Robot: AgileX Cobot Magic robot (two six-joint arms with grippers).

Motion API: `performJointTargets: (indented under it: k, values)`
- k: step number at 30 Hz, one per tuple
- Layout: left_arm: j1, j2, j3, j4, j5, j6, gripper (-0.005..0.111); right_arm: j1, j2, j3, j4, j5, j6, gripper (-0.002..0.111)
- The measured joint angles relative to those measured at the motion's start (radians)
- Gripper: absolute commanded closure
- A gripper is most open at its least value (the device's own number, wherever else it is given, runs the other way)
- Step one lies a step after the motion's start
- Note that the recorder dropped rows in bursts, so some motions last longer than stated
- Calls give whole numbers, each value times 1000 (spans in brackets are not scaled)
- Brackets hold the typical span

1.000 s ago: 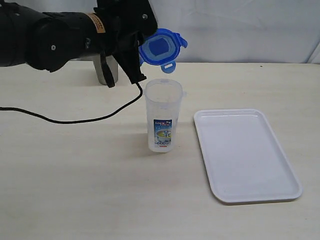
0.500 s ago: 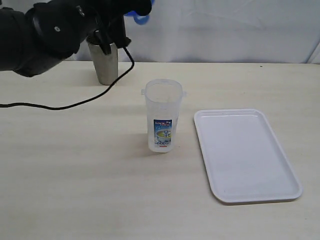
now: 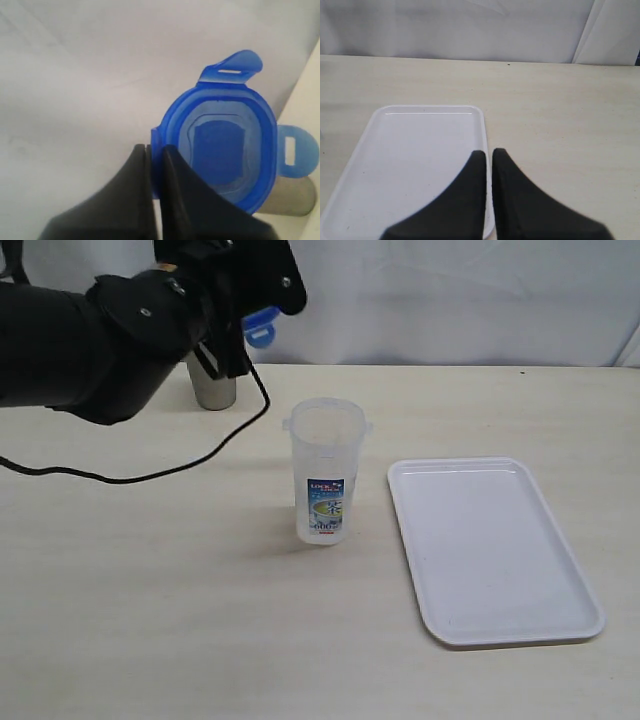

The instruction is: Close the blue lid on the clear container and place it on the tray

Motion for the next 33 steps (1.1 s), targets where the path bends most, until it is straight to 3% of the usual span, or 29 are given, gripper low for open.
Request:
performJointTargets:
  k: [10, 17, 24, 33]
  values:
    - [-134, 23, 0, 39, 19, 2, 107, 0, 0, 0, 0, 0, 0, 104]
    - [-182, 23, 67, 83, -25, 2, 107, 0, 0, 0, 0, 0, 0, 104]
    - [-186, 23, 126, 121, -111, 2, 107, 0, 0, 0, 0, 0, 0, 104]
    - [-186, 23, 126, 129, -115, 2, 107, 0, 0, 0, 0, 0, 0, 104]
